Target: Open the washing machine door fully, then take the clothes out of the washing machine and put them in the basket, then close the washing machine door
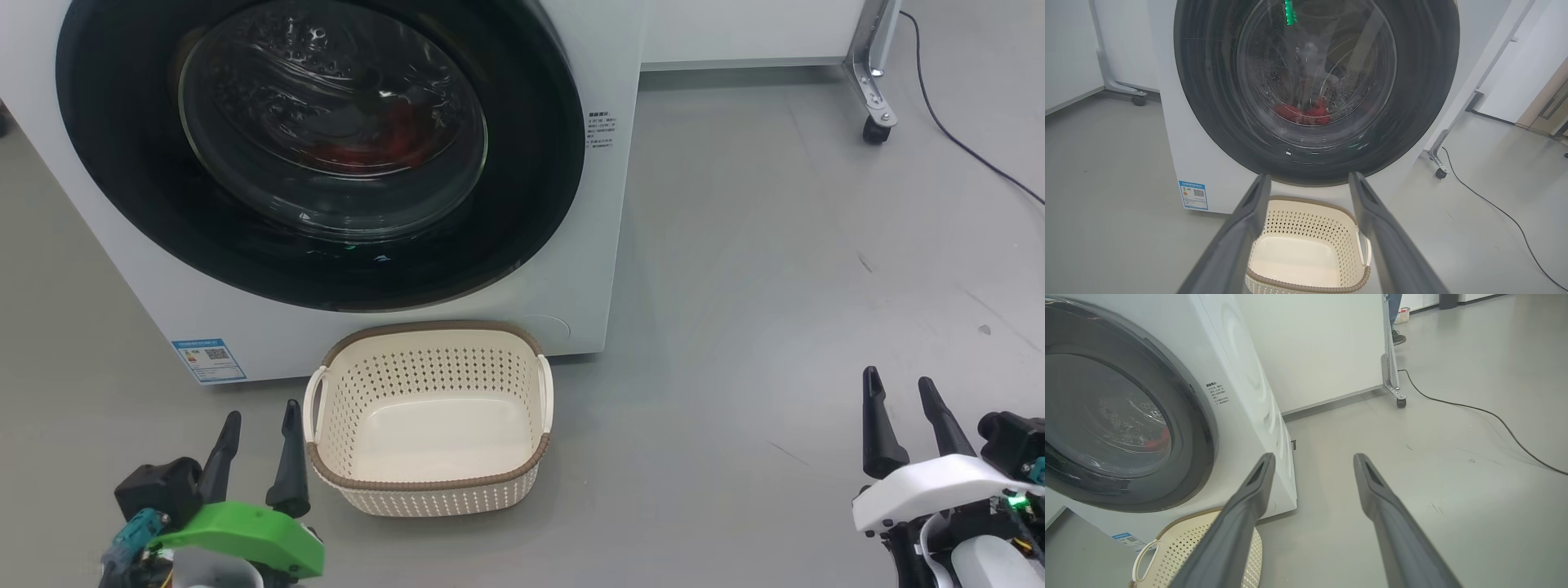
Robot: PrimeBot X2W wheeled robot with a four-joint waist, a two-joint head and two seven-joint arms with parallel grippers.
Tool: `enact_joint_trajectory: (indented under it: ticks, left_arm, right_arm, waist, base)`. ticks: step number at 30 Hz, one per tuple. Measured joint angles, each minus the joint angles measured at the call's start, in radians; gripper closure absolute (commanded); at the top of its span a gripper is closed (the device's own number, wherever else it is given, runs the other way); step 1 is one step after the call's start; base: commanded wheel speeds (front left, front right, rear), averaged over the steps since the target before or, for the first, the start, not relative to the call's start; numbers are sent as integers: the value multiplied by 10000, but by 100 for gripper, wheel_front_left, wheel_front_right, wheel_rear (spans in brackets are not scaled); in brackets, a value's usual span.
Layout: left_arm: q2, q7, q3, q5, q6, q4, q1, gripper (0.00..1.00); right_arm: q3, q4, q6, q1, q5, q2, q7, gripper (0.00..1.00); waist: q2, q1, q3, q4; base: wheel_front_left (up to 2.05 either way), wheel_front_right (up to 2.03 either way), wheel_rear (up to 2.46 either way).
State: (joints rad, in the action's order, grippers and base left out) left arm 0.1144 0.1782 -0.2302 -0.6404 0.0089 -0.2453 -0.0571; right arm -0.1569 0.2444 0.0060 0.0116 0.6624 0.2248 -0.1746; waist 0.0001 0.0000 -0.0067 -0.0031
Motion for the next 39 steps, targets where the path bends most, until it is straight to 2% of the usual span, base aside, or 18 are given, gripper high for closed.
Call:
enact_joint_trajectory:
  ticks: [21, 39]
  left_arm:
    - [-12, 713, -412, 2493, 403, -326, 0, 0]
    - [-81, 725, -320, 2545, 445, -604, -4, 0]
  right_arm:
    - [-777, -247, -353, 5, -2604, 276, -702, 0]
    - [-646, -219, -403, 3, -2677, 211, -746, 0]
  waist:
    - [0, 0, -4, 30]
    - [0, 0, -13, 55]
  base:
    - [0, 0, 0]
    - [0, 0, 0]
